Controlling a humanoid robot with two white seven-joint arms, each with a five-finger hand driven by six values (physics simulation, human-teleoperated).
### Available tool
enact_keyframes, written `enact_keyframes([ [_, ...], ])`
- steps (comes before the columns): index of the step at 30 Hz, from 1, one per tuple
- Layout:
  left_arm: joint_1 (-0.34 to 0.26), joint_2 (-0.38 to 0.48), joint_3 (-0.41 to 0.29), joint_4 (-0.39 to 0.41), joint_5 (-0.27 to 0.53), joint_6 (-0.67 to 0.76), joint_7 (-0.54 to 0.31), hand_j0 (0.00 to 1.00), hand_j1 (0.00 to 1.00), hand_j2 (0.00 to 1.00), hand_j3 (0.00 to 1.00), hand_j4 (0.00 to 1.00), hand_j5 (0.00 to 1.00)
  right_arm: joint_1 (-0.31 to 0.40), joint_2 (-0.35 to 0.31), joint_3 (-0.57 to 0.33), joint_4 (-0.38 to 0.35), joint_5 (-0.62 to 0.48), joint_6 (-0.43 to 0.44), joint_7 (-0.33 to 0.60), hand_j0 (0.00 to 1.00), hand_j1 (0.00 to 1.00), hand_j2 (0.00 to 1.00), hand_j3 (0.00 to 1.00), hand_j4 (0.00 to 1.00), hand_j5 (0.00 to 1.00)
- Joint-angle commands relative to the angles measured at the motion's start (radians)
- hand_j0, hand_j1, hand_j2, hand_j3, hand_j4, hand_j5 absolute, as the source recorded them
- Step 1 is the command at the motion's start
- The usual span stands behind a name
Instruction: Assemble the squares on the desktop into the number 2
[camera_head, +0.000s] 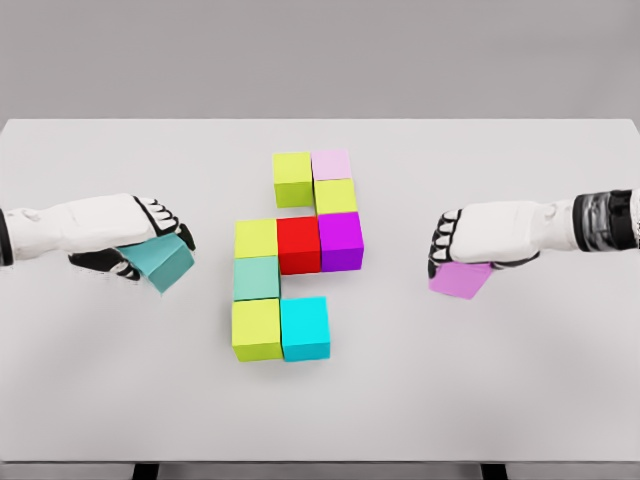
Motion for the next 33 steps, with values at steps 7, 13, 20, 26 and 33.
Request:
enact_keyframes([
  [7, -0.060, -0.020, -0.009, 0.011, 0.006, 0.230, 0.001, 0.39, 0.39, 0.39, 0.39, 0.39, 0.39, 0.003, 0.058, 0.006, -0.009, -0.005, 0.002, 0.002, 0.67, 0.67, 0.67, 0.67, 0.67, 0.67],
  [13, -0.077, -0.071, -0.009, 0.039, -0.003, 0.311, 0.027, 0.37, 0.37, 0.37, 0.37, 0.37, 0.37, 0.003, 0.100, 0.046, -0.011, -0.005, 0.002, 0.000, 0.67, 0.67, 0.67, 0.67, 0.67, 0.67],
  [20, -0.109, -0.129, -0.010, 0.088, -0.025, 0.372, 0.059, 0.36, 0.36, 0.36, 0.36, 0.36, 0.36, 0.003, 0.137, 0.087, -0.011, -0.005, 0.002, 0.002, 0.67, 0.67, 0.67, 0.67, 0.67, 0.67],
  [26, -0.123, -0.172, -0.010, 0.102, -0.083, 0.389, 0.108, 0.36, 0.36, 0.36, 0.36, 0.36, 0.36, 0.003, 0.154, 0.098, -0.011, -0.005, 0.002, 0.003, 0.67, 0.67, 0.67, 0.67, 0.67, 0.67],
  [33, -0.143, -0.240, -0.012, 0.137, -0.167, 0.412, 0.144, 0.36, 0.36, 0.36, 0.36, 0.36, 0.36, 0.002, 0.177, 0.113, -0.009, -0.005, 0.002, 0.005, 0.67, 0.67, 0.67, 0.67, 0.67, 0.67],
])
